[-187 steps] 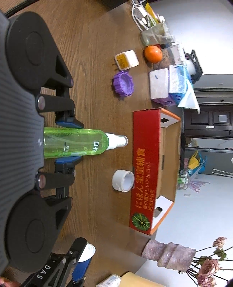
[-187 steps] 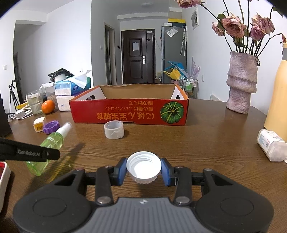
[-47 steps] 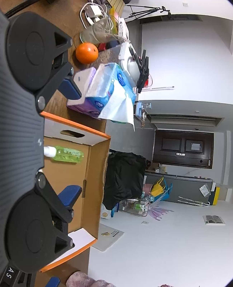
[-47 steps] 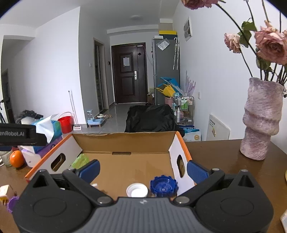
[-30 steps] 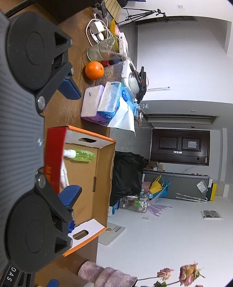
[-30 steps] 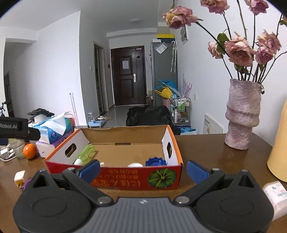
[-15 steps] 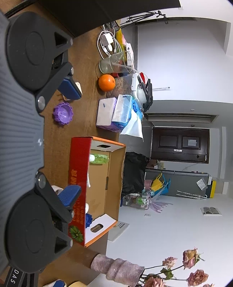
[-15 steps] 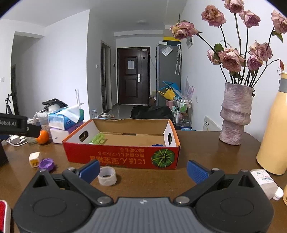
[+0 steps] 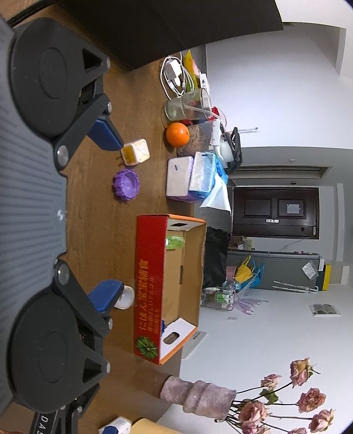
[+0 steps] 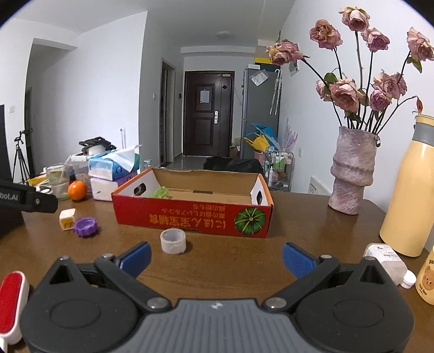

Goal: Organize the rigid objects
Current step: 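Withdraw both tools from the box back over the table, then move the left tool toward the white plug adapter while the right tool grasps the white tape roll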

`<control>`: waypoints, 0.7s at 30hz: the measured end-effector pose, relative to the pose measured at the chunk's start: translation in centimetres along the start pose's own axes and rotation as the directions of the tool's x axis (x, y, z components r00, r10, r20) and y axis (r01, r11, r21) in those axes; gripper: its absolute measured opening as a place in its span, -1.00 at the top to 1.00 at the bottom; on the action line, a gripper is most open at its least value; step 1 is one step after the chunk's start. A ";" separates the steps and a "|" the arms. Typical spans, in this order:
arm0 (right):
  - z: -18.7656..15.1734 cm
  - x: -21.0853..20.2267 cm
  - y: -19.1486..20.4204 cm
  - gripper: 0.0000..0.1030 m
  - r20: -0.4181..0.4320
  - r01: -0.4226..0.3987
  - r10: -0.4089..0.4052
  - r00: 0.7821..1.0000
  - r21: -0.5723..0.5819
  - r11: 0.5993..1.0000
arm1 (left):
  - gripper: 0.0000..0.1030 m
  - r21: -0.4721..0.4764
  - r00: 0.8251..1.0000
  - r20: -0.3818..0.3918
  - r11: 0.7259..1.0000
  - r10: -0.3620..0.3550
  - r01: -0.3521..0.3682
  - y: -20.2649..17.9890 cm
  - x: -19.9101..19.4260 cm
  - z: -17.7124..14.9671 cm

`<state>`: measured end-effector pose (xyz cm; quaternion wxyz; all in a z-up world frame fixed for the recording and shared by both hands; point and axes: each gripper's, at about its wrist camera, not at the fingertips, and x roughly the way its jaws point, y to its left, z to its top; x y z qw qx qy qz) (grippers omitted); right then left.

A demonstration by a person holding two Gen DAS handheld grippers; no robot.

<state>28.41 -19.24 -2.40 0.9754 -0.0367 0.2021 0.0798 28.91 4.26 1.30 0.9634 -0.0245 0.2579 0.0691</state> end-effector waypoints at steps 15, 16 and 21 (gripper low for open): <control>-2.3 -2.1 0.3 -1.00 -0.022 -0.019 0.018 1.000 -0.026 0.999 | -1.00 -0.007 0.999 -0.030 1.000 0.011 -0.012 3.4 -1.5 -3.1; -2.4 -2.1 0.3 -1.00 -0.023 -0.020 0.020 1.000 -0.028 0.999 | -1.00 -0.009 0.999 -0.034 1.000 0.015 -0.015 3.7 -1.4 -3.2; -2.3 -1.7 0.5 -1.00 -0.025 -0.029 0.028 0.999 -0.021 0.999 | -1.00 -0.025 0.999 -0.040 0.999 0.033 -0.034 5.1 -0.9 -3.2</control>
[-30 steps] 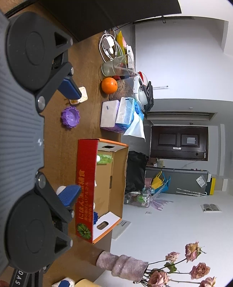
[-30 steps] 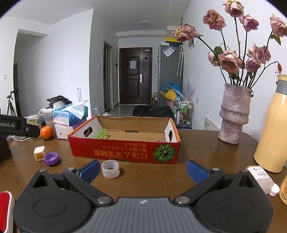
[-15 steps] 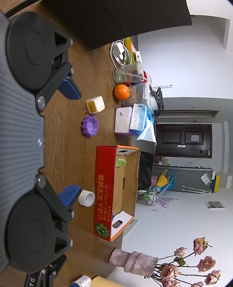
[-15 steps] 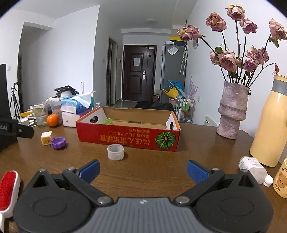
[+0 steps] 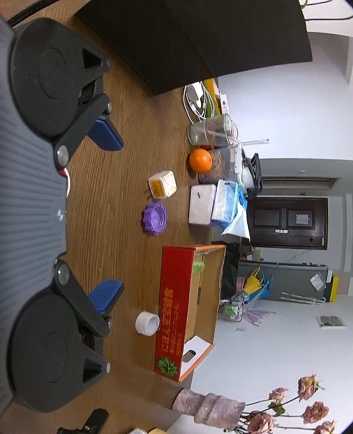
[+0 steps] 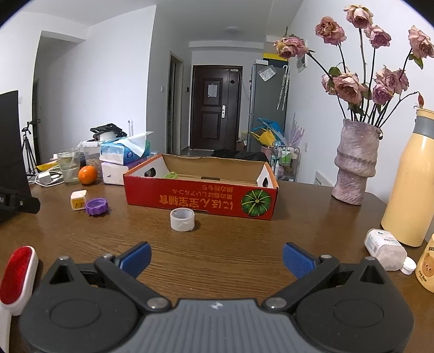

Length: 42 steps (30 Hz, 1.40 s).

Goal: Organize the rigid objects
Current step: 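Move the left tool toward the white plug adapter while the right tool grasps the white tape roll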

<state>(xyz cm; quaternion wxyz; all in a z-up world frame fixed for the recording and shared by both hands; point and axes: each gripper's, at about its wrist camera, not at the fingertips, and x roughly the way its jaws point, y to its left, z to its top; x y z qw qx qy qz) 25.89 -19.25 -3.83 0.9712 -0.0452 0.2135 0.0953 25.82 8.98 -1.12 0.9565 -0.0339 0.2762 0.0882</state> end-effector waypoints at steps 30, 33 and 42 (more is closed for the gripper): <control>2.1 15.9 5.1 -0.71 -0.110 0.011 -0.003 0.994 0.074 0.997 | -1.00 -0.075 0.999 -0.035 0.997 0.029 -0.032 5.3 7.2 2.0; 2.4 18.1 5.2 -0.65 -0.131 0.045 -0.033 0.991 0.089 0.995 | -1.00 -0.083 0.999 -0.040 0.996 0.032 -0.035 5.5 8.2 2.3; 3.0 21.0 5.0 -0.33 -0.153 0.057 -0.041 0.987 0.106 0.993 | -1.00 -0.108 0.997 -0.060 0.993 0.042 -0.048 6.0 10.7 3.0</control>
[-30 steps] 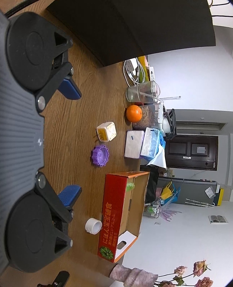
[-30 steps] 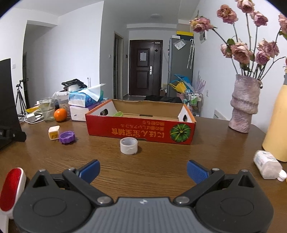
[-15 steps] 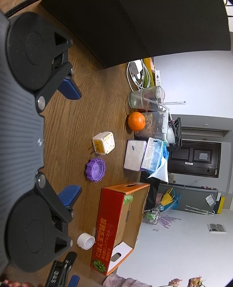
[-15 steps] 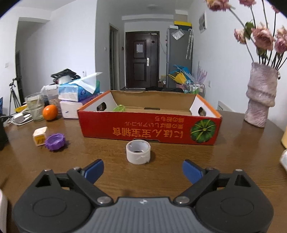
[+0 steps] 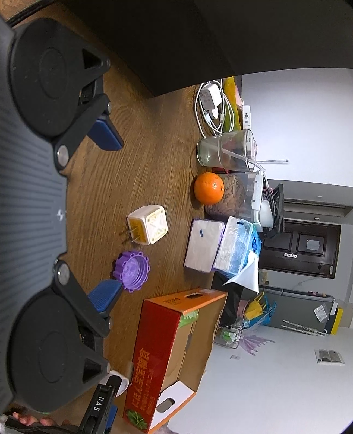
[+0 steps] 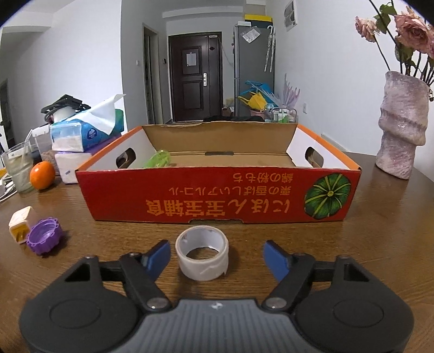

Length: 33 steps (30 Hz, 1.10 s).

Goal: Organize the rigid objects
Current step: 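Move the left tool toward the white plug adapter while the right tool grasps the white tape roll, then grasp the white plug adapter with the left tool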

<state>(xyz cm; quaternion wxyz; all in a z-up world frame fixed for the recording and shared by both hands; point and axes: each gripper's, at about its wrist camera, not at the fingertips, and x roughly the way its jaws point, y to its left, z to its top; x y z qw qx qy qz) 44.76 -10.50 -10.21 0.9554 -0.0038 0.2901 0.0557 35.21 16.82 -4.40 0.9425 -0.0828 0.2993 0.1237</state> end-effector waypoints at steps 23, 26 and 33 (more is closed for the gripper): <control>0.4 0.2 0.2 0.19 0.025 0.029 -0.029 0.999 -0.008 1.000 | -1.00 -0.062 0.998 -0.063 0.998 0.027 -0.031 0.7 7.2 2.6; 0.4 0.1 0.2 0.19 0.029 0.032 -0.032 0.999 -0.009 0.999 | -1.00 -0.062 0.997 -0.072 0.998 0.029 -0.034 0.6 8.4 3.1; 0.4 0.0 0.3 0.19 0.032 0.036 -0.036 0.999 -0.009 0.999 | -1.00 -0.048 0.995 -0.095 0.998 0.042 -0.046 0.2 10.8 4.1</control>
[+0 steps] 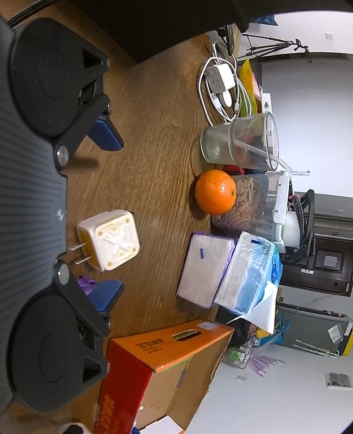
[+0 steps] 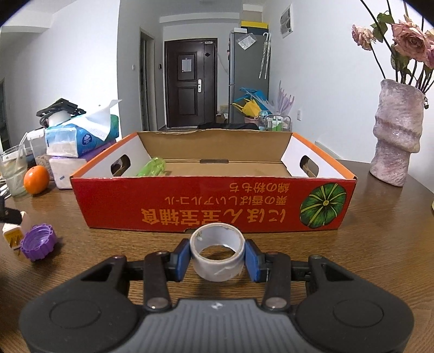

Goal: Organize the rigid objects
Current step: 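Grasp the white plug adapter with the left tool, then carry the plug adapter and tape roll over the red box with both tools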

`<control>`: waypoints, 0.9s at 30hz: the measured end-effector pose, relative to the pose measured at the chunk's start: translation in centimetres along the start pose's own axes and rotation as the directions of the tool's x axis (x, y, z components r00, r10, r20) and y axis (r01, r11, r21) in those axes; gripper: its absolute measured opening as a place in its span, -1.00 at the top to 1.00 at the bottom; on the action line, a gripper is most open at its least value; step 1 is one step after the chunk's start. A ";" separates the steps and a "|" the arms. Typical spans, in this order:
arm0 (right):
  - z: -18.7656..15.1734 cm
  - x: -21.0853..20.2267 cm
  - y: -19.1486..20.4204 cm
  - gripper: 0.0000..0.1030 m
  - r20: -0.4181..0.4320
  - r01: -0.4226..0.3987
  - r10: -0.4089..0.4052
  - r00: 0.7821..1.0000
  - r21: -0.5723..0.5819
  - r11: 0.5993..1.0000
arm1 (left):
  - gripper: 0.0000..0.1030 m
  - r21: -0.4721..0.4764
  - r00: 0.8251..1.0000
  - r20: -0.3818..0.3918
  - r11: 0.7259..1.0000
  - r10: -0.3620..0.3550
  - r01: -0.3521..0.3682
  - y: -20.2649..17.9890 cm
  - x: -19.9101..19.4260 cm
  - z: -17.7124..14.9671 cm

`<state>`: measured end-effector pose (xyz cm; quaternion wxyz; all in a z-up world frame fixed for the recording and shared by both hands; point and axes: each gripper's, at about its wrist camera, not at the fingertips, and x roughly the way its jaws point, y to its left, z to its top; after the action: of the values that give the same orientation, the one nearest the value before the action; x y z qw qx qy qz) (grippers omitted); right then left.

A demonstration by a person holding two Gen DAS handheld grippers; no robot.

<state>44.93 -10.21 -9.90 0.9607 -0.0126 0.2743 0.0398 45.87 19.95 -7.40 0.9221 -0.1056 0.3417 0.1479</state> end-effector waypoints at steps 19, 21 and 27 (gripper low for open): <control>-0.2 -0.4 0.0 0.19 0.006 -0.006 0.006 1.000 -0.008 1.000 | 0.23 0.095 0.998 -0.042 0.995 0.043 -0.039 -1.1 1.7 -0.5; -0.2 -0.4 0.0 0.19 0.006 -0.009 0.009 1.000 -0.004 1.000 | 0.23 0.091 0.999 -0.040 0.995 0.037 -0.033 -0.9 1.7 -0.6; -0.1 -0.6 -0.2 0.19 0.010 -0.021 0.021 1.000 0.001 1.000 | 0.23 0.081 0.998 -0.022 0.996 0.051 -0.049 -0.6 1.2 -0.4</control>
<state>44.37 -10.44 -9.71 0.9616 -0.0090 0.2697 0.0495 46.72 19.50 -8.43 0.9174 -0.0618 0.3609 0.1559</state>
